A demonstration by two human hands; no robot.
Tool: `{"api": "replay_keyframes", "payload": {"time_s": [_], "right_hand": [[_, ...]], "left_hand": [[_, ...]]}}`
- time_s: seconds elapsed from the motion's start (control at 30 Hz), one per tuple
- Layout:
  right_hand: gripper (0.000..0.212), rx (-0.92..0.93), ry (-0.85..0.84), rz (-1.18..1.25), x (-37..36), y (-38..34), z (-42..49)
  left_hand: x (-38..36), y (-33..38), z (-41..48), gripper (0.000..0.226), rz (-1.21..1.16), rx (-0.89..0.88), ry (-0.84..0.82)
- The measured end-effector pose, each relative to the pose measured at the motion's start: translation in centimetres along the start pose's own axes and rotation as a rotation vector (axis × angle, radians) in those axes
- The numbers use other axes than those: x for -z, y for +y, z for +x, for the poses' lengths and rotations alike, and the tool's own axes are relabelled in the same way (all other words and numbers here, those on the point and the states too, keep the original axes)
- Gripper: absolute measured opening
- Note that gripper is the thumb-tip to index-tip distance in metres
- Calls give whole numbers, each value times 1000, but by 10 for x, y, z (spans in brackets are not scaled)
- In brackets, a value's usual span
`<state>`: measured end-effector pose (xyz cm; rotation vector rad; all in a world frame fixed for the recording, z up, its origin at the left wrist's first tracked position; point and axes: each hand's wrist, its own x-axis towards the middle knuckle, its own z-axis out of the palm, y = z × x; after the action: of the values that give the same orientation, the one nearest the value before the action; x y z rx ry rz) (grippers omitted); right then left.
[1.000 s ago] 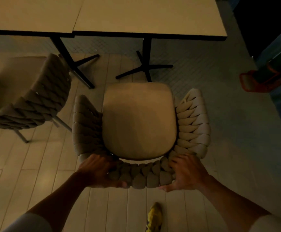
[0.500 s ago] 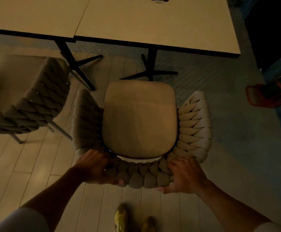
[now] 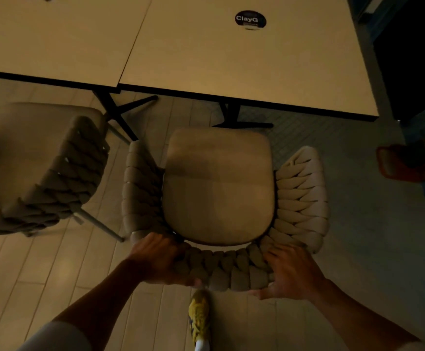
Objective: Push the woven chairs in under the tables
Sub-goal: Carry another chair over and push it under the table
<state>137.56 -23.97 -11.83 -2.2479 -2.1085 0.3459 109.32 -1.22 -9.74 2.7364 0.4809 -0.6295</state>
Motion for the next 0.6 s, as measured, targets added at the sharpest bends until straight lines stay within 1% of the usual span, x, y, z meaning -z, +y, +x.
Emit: {"api": "replay_keyframes", "payload": {"time_s": [0.13, 0.23, 0.3, 0.43, 0.6], "right_hand": [[88, -3, 9, -12, 6, 12, 29], [89, -13, -15, -10, 10, 23, 48], [90, -19, -39, -5, 12, 32, 60], [91, -21, -47, -7, 16, 48, 79], [94, -18, -33, -27, 22, 62, 105]], "left_hand": [[16, -21, 20, 96, -3, -6, 13], [31, -32, 33, 80, -1, -15, 9], [39, -39, 44, 74, -6, -17, -11], [42, -53, 65, 84, -9, 11, -3], [51, -69, 88, 80, -8, 29, 16]]}}
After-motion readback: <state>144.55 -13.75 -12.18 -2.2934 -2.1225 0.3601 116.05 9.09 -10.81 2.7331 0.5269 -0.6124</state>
